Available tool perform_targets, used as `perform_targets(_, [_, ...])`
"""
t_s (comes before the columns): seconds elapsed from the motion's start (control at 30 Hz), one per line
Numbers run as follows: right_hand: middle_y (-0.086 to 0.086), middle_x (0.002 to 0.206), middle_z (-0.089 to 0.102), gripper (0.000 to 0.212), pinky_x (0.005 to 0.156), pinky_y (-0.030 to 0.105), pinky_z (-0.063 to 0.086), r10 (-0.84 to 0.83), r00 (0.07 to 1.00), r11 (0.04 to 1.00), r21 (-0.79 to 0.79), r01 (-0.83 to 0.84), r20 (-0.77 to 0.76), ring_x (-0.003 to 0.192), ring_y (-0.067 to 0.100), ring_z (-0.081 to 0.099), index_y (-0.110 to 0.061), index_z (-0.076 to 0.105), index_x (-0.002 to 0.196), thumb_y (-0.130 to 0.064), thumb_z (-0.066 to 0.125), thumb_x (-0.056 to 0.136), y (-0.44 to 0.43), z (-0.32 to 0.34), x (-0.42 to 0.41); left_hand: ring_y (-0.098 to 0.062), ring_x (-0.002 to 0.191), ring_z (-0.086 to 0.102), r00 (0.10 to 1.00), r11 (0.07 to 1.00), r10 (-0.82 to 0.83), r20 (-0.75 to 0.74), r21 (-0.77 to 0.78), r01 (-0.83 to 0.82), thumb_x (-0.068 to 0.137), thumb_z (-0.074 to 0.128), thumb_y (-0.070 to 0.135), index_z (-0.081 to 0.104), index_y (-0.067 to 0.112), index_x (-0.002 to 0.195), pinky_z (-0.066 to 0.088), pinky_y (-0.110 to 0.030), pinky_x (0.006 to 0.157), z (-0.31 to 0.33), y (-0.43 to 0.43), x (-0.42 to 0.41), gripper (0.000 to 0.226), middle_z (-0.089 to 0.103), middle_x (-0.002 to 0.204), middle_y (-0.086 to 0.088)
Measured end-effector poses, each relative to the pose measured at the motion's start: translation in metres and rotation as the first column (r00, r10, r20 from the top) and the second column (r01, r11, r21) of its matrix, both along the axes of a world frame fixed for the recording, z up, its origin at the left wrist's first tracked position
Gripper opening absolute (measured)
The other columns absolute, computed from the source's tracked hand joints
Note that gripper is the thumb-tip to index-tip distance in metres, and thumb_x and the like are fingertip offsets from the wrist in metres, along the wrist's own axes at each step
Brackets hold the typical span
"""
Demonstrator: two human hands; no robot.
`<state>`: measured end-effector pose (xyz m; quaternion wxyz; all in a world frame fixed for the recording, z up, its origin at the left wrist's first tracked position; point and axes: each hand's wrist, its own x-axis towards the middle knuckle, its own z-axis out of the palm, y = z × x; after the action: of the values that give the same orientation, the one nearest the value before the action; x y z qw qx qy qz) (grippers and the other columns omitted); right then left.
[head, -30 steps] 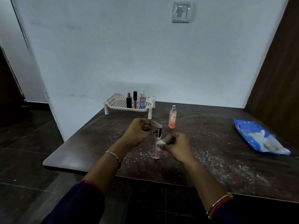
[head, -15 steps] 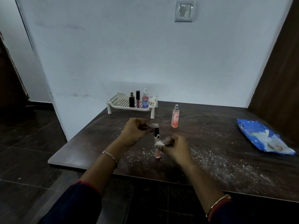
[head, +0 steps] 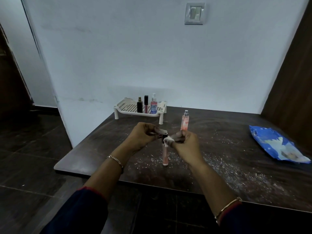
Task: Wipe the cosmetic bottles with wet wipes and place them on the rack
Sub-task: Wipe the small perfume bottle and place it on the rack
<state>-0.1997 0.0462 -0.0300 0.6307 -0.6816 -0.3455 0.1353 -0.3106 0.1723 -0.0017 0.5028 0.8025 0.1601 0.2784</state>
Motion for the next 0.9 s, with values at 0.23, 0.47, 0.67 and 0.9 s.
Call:
perform_targets(0.23, [0.005,0.079,0.071,0.019,0.069,0.026,0.056,0.019,0.993,0.991,0.137,-0.003,-0.114,0.074,0.011,0.069,-0.005,0.063,0.081,-0.002,0.078,0.070,0.005,0.004,-0.009,-0.005,0.083,0.068,0.999,1.000,-0.011,0.031,-0.012,0.012,0.077,0.068,-0.004,0.071,0.005,0.090,0.054,-0.017,0.077,-0.004,-0.001,-0.007,0.016,0.072,0.088,0.001])
perform_targets(0.47, [0.011,0.082,0.071,0.023,0.072,0.030,0.056,0.062,0.993,0.997,0.048,-0.057,-0.101,0.080,0.024,0.069,-0.005,0.057,0.076,0.003,0.078,0.069,-0.002,-0.019,-0.006,-0.003,0.087,0.068,0.998,0.999,-0.028,0.055,-0.023,0.030,0.078,0.067,-0.005,0.071,0.002,0.093,0.051,-0.014,0.075,-0.006,-0.001,-0.013,0.017,0.073,0.092,0.001])
perform_targets(0.67, [0.013,0.085,0.073,0.018,0.076,0.035,0.058,0.052,0.988,0.987,0.160,-0.028,-0.148,0.083,0.024,0.071,-0.001,0.062,0.080,-0.005,0.078,0.072,0.007,-0.007,-0.010,-0.009,0.093,0.068,0.999,1.000,-0.018,0.042,-0.017,0.019,0.078,0.066,-0.006,0.072,0.004,0.093,0.052,-0.017,0.080,-0.007,0.001,-0.012,0.019,0.073,0.094,0.000])
perform_targets(0.9, [-0.001,0.074,0.068,0.029,0.068,0.035,0.055,-0.022,0.992,0.994,-0.107,0.036,0.125,0.072,0.016,0.066,-0.021,0.055,0.066,-0.013,0.084,0.066,-0.004,-0.042,-0.011,-0.018,0.090,0.070,0.997,0.998,0.013,0.071,-0.059,-0.009,0.069,0.077,0.001,0.068,0.000,0.090,0.057,-0.026,0.080,-0.012,-0.002,-0.015,0.022,0.073,0.097,-0.005])
